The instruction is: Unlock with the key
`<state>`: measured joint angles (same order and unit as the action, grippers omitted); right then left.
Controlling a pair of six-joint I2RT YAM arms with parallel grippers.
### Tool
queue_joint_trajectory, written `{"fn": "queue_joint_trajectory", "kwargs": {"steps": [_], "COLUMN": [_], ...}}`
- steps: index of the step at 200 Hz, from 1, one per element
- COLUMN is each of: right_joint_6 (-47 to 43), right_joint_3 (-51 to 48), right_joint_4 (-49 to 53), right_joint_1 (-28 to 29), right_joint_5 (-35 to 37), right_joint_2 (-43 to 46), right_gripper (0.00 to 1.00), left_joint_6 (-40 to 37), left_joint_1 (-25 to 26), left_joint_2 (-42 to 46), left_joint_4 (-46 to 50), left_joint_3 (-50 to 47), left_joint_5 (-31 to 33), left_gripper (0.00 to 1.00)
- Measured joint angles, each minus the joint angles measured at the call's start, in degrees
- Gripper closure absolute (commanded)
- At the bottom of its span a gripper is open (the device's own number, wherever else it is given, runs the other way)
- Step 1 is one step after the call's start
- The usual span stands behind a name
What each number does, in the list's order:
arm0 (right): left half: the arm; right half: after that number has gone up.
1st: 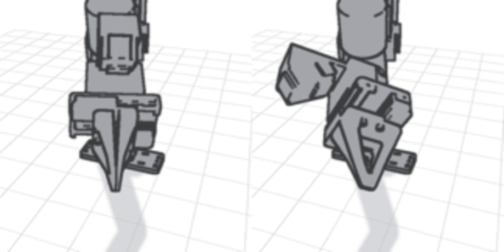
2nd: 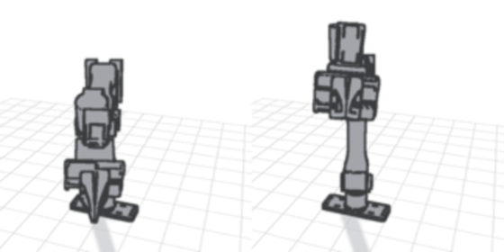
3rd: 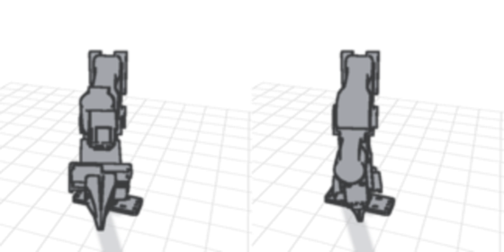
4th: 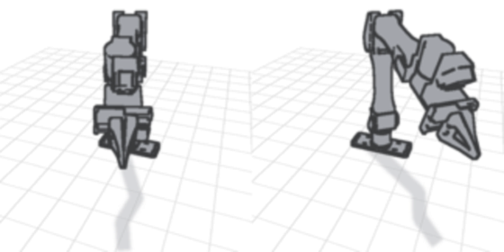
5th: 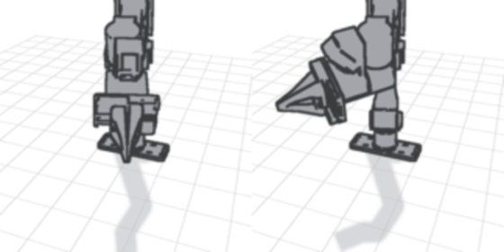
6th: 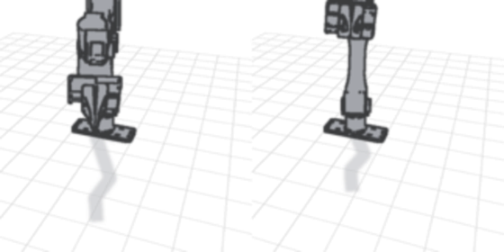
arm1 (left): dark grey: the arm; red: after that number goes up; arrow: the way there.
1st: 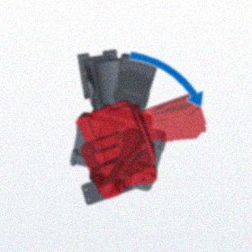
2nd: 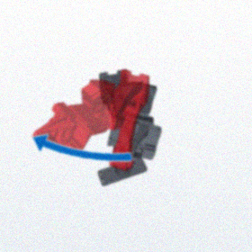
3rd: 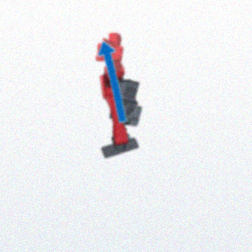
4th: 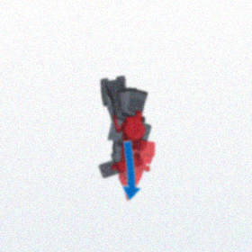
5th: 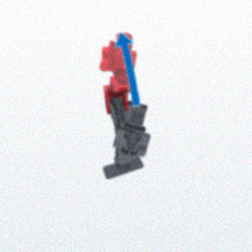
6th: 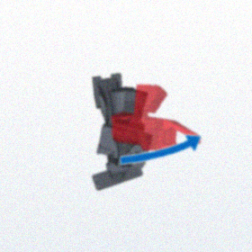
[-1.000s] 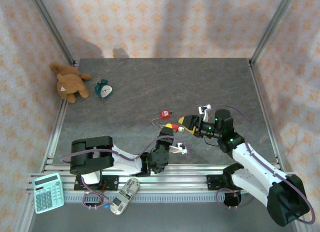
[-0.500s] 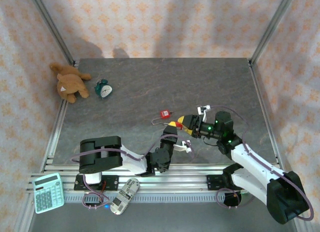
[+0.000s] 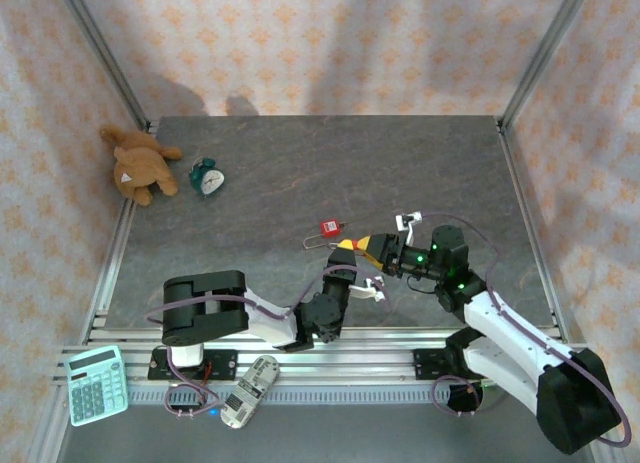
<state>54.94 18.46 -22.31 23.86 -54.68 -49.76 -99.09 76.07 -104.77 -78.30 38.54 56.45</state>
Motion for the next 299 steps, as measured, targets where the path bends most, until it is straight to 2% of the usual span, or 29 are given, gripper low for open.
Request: {"fn": "queue_joint_trajectory", "kwargs": {"steps": [49,94,112,141,184,213,238,270,284,299], "right_joint_6": [0.6,0.8,0.8,0.5,-1.4,-3.3,-5.4,-8.7,-10.1,-11.8], "right_joint_3": [0.0,0.0,0.0,0.0,0.0,0.2,1.4,3.3,4.0,4.6], "right_joint_4": [-0.3,-0.3,-0.3,-0.2,1.3,3.4,5.9,9.1,10.6,12.1], "right_joint_1": [0.5,0.5,0.6,0.7,0.9,0.3,-0.3,-1.5,-2.0,-2.4], "right_joint_5": [0.7,1.5,1.8,2.4,3.1,3.5,3.5,3.7,3.7,3.7], "right_joint_2": [-0.7,-0.7,-0.7,-0.7,-0.2,-0.2,-0.2,0.5,0.5,0.5], "right_gripper": [0.44,0.61,0.66,0.68,0.7,0.72,0.72,0.72,0.72,0.73], "left_joint_6": [0.0,0.4,0.8,1.4,1.8,2.0,3.0,9.6,16.7,29.6], "left_joint_1": [0.0,-0.1,-0.2,-0.3,-0.4,-0.4,-0.3,-0.3,-0.3,-1.0], "left_joint_2": [-1.2,-1.5,-1.6,-1.6,-1.6,-0.2,3.0,12.0,19.0,28.1], "left_joint_4": [-0.4,-0.9,-1.1,-1.1,-0.9,-0.8,0.4,10.6,21.3,40.2], "left_joint_3": [0.6,1.2,1.3,1.3,1.1,-0.8,-3.4,-4.9,-4.7,-1.7], "left_joint_5": [0.2,1.0,1.2,1.1,1.0,0.8,0.7,0.4,-0.8,-4.4], "left_gripper": [0.91,0.91,0.9,0.76,0.44,0.34,0.33,0.33,0.34,0.38]}}
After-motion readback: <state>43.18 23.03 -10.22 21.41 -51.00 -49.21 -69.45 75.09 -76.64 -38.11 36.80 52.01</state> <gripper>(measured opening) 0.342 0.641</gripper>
